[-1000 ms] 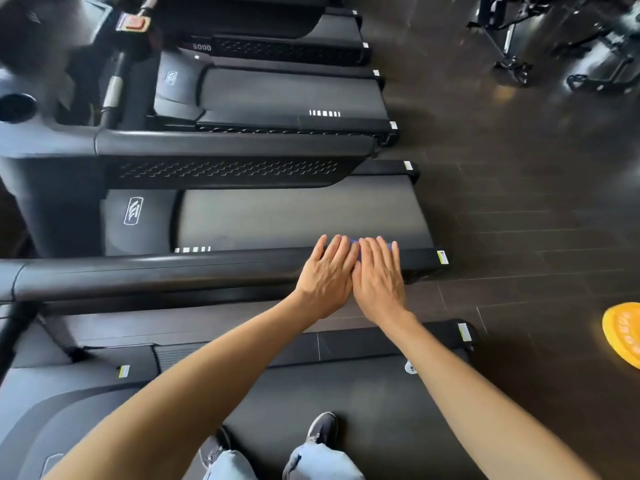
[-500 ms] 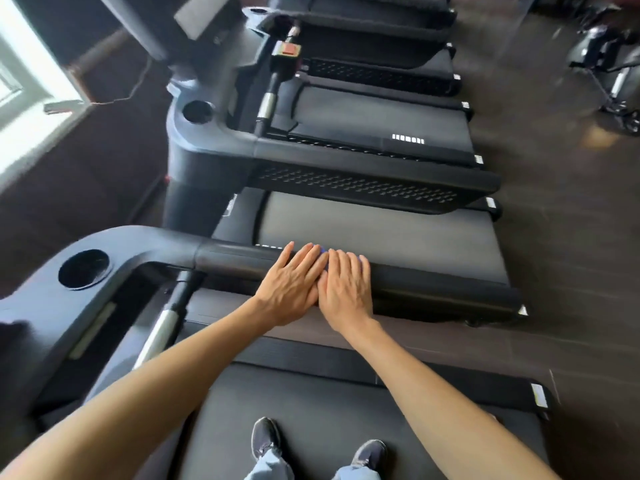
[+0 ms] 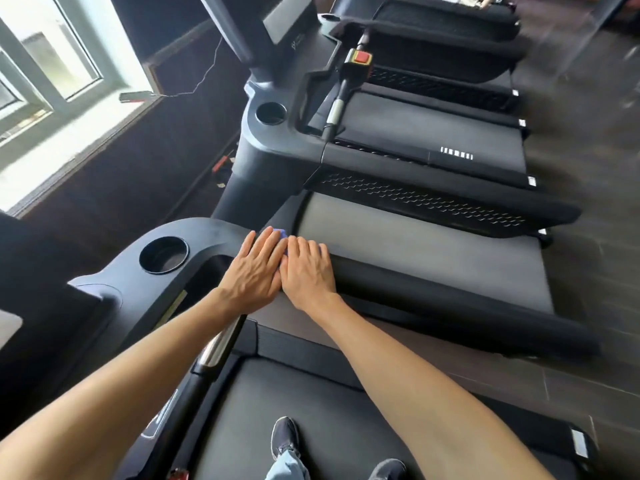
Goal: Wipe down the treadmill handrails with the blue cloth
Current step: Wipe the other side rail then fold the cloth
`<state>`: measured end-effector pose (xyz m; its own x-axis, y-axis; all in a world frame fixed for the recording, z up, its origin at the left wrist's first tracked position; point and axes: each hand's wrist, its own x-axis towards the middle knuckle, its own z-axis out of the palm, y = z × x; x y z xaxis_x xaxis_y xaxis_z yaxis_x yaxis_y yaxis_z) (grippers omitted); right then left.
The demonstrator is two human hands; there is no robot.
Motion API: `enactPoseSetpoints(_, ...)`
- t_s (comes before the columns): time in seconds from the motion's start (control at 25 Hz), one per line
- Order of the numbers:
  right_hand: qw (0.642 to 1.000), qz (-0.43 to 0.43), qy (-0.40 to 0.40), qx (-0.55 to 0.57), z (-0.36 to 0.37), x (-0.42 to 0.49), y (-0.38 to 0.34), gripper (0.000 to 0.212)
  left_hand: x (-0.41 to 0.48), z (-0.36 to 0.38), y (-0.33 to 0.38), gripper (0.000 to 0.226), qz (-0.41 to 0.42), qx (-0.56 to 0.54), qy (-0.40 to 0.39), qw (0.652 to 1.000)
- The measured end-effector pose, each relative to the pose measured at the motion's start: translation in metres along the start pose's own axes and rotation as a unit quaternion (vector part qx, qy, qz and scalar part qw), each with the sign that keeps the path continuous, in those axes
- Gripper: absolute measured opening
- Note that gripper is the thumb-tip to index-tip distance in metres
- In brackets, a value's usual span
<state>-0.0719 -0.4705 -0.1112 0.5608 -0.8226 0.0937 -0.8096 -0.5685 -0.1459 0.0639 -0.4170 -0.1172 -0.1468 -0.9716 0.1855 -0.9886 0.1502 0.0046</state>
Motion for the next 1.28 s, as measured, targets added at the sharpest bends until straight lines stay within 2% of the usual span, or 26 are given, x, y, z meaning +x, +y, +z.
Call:
enactPoseSetpoints(0.08, 1.000, -0.008, 0.014, -0.008, -0.002, -0.015, 0.019, 0.036, 0.004, 0.004, 0.021, 0.053, 0.004, -0.008, 0.009, 1.000)
enactPoseSetpoints(0.28, 0.998, 0.036, 0.044, -0.015, -0.018, -0.074, 0.109, 0.039, 0.041, 0.006, 0.122, 0.047, 0.093, -0.011, 0.042, 0.995)
enactPoseSetpoints(0.56, 0.989, 0.127, 0.068, -0.029, -0.051, -0.172, 0.263, 0.046, 0.104, 0.021, 0.284, 0.056, 0.240, 0.011, 0.013, 0.971)
enactPoseSetpoints(0.68, 0.985, 0.146, 0.080, -0.039, -0.062, -0.211, 0.327, 0.045, 0.126, 0.015, 0.358, 0.051, 0.257, -0.015, 0.014, 0.966)
enactPoseSetpoints(0.8, 0.983, 0.151, 0.089, -0.046, -0.072, -0.234, 0.371, 0.044, 0.142, 0.017, 0.409, 0.049, 0.234, -0.048, -0.033, 0.970)
enactPoseSetpoints(0.92, 0.980, 0.159, 0.105, -0.055, -0.075, -0.239, 0.380, 0.043, 0.147, 0.020, 0.420, 0.049, 0.226, -0.058, -0.057, 0.971)
enactPoseSetpoints(1.08, 0.974, 0.190, 0.111, -0.061, -0.065, -0.229, 0.354, 0.044, 0.142, 0.022, 0.394, 0.047, 0.239, -0.066, -0.024, 0.968)
enactPoseSetpoints(1.28, 0.981, 0.163, 0.095, -0.042, -0.045, -0.172, 0.258, 0.047, 0.107, 0.021, 0.285, 0.048, 0.208, -0.067, 0.017, 0.976)
